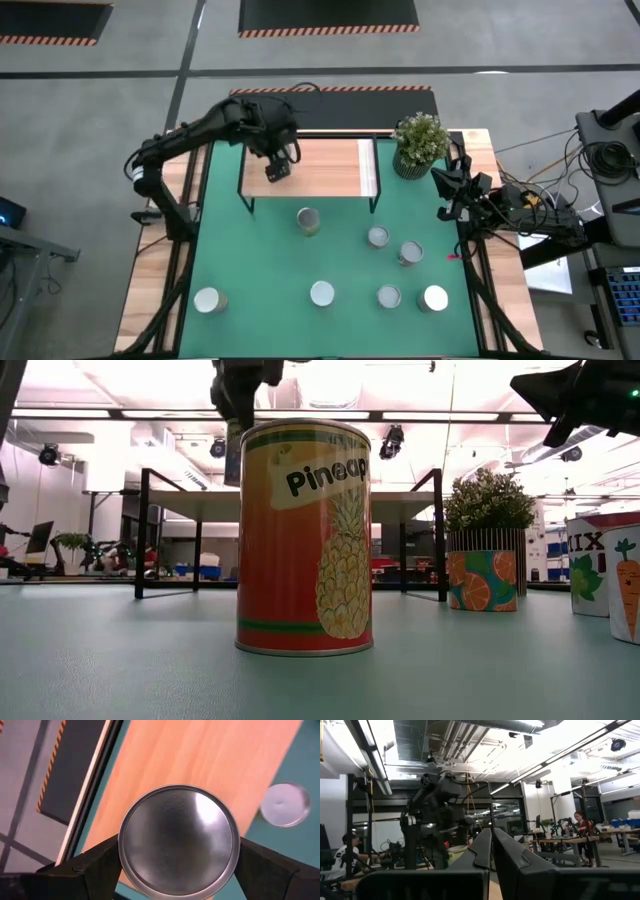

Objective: Pick and place cans onto a shelf
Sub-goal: Put the canned cherries on the shelf

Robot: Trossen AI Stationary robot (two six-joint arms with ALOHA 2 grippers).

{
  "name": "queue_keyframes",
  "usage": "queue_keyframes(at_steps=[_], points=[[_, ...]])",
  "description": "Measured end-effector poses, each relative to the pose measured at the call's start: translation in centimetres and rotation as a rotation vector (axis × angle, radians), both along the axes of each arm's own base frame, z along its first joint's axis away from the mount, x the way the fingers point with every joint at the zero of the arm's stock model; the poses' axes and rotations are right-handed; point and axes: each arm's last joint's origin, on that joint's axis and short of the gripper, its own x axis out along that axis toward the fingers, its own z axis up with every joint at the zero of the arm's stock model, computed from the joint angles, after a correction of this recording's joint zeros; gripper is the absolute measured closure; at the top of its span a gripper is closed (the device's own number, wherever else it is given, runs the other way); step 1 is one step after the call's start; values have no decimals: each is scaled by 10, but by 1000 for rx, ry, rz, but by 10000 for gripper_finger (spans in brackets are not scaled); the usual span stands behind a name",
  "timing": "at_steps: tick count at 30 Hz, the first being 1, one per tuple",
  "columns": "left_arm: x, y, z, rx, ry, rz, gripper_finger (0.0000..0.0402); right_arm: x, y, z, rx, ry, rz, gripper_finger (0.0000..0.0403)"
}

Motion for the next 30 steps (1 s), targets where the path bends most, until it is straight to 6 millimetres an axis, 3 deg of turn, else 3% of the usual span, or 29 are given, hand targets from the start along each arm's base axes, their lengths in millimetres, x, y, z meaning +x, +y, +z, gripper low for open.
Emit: queue_keyframes(at_steps=[9, 26, 30], points=[[-8, 19, -5, -25, -13, -13, 89, 0, 0, 0, 0, 0, 0, 394], [-5, 22, -4, 13, -45, 11, 88, 0, 0, 1, -1, -7, 0, 394], [-5, 22, -11, 2, -27, 19, 88, 0, 0, 1, -2, -8, 1, 394]])
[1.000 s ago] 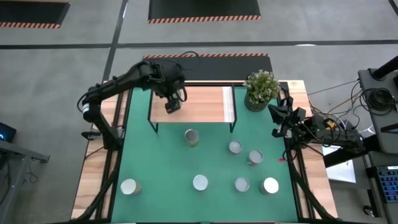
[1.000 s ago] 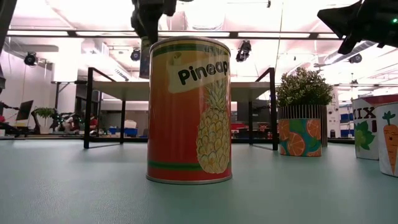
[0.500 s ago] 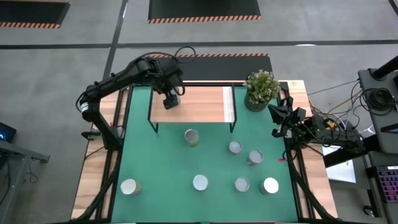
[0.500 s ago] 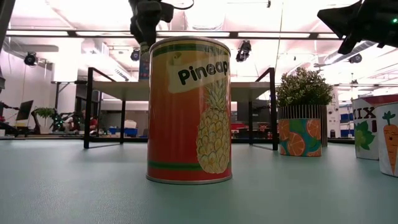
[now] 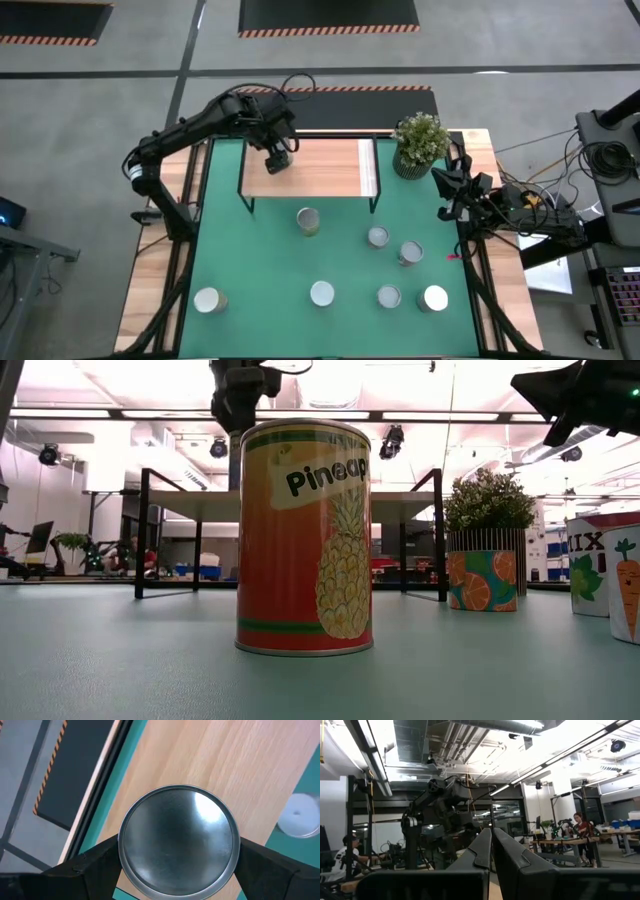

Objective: Pick and place cans onto a shelf
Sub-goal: Put the canned cherries on the shelf

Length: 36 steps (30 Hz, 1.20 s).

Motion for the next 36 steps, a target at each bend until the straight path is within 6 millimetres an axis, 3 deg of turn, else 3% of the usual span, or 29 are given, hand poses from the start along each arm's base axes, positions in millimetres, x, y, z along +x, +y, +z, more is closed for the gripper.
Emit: queue_keyframes(at_steps=[4, 9, 18, 29, 36], points=[[3, 1, -15, -31, 13, -13, 88, 0, 0, 1, 0, 0, 0, 394], [2, 0, -18, -35, 16, -17, 88, -1, 0, 5, -4, -9, 6, 394], [-2, -1, -15, -30, 21, -19, 76, -2, 0, 8, -13, -10, 1, 394], [-4, -1, -14, -15, 36, -7, 17, -2, 0, 7, -10, 2, 2, 394], [-20, -9, 3, 11, -21, 20, 8, -2, 0, 7, -11, 3, 1, 394]])
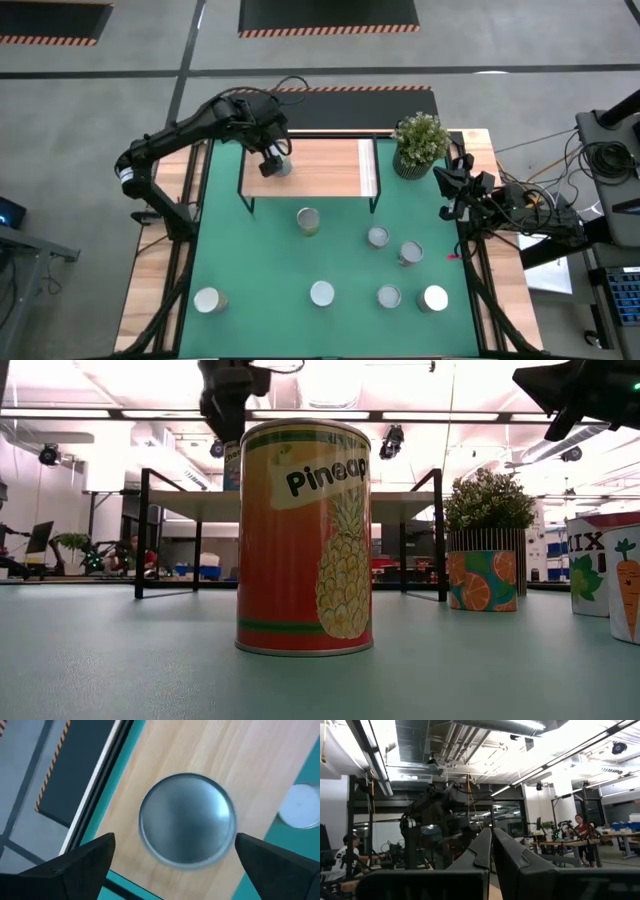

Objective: Pick and place cans onto a shelf
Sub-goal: Put the canned cherries on the shelf

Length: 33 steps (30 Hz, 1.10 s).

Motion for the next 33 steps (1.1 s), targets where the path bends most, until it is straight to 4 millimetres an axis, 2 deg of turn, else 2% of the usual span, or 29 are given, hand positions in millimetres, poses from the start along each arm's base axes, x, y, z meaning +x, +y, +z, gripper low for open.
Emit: queue_keyframes(at_steps=[6, 10, 14, 22, 23, 29, 33], points=[[-16, -9, 23, 33, -149, 58, 9, 0, 0, 0, -4, 2, -3, 394], [-14, -8, 31, 71, -262, 64, 42, 0, 0, 0, -11, 5, -7, 394], [-11, -8, 24, 37, -262, 69, 125, 0, 0, 0, -11, 6, -7, 394], [-6, -6, -2, -18, -186, 121, 368, 0, 0, 0, -12, 11, -8, 394], [-6, -6, -6, -21, -176, 122, 384, 0, 0, -1, -12, 11, -8, 394], [-4, -5, -19, -22, -151, 127, 373, 0, 0, -1, -12, 13, -9, 394], [-4, -4, -20, -18, -152, 139, 389, 0, 0, -1, -13, 14, -9, 394]])
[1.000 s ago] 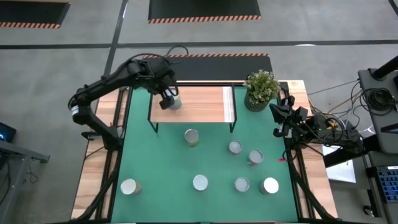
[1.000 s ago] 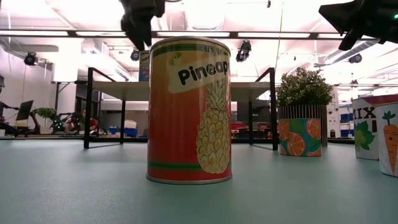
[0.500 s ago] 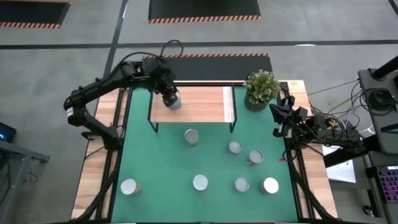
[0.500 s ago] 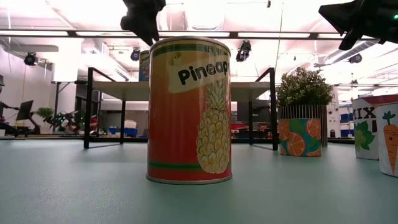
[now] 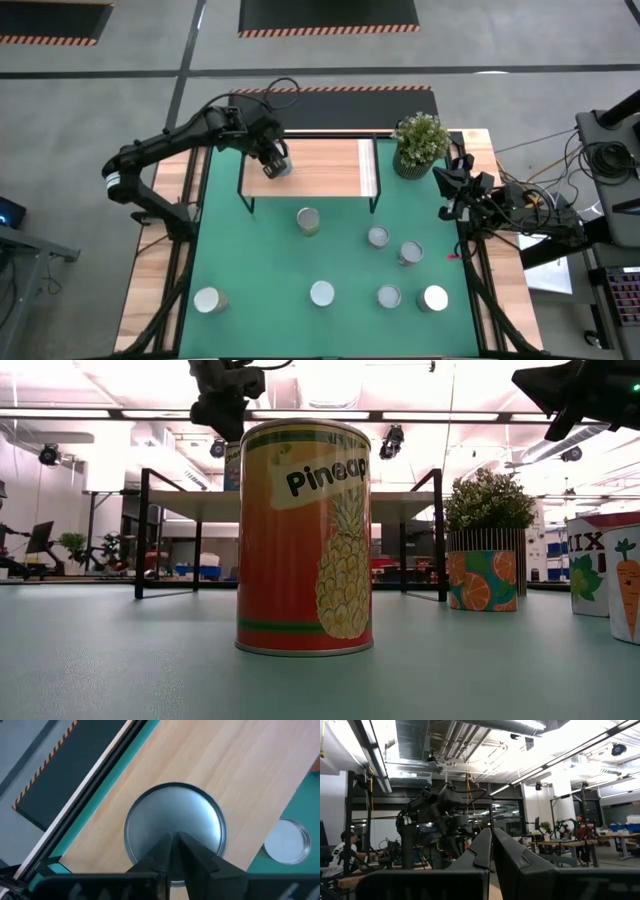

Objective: Pick and place cans onto a shelf
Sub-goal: Put the canned cherries on the shelf

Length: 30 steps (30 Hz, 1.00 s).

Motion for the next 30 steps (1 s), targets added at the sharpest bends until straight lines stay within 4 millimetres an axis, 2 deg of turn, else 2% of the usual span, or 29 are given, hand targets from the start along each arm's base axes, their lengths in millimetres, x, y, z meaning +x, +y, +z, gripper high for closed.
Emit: queue_keyframes(at_steps=[9, 18, 26, 30], points=[[-8, 5, -3, 163, 135, 139, 401, 0, 0, 0, 1, 1, 0, 394], [-11, 9, -4, 237, 187, 202, 401, 0, 0, 0, 1, 2, 1, 394], [-12, 10, -2, 249, 179, 211, 401, 0, 0, 0, 1, 1, 1, 394], [-15, 2, 10, 262, 141, 191, 402, 0, 0, 0, 1, 1, 0, 394]])
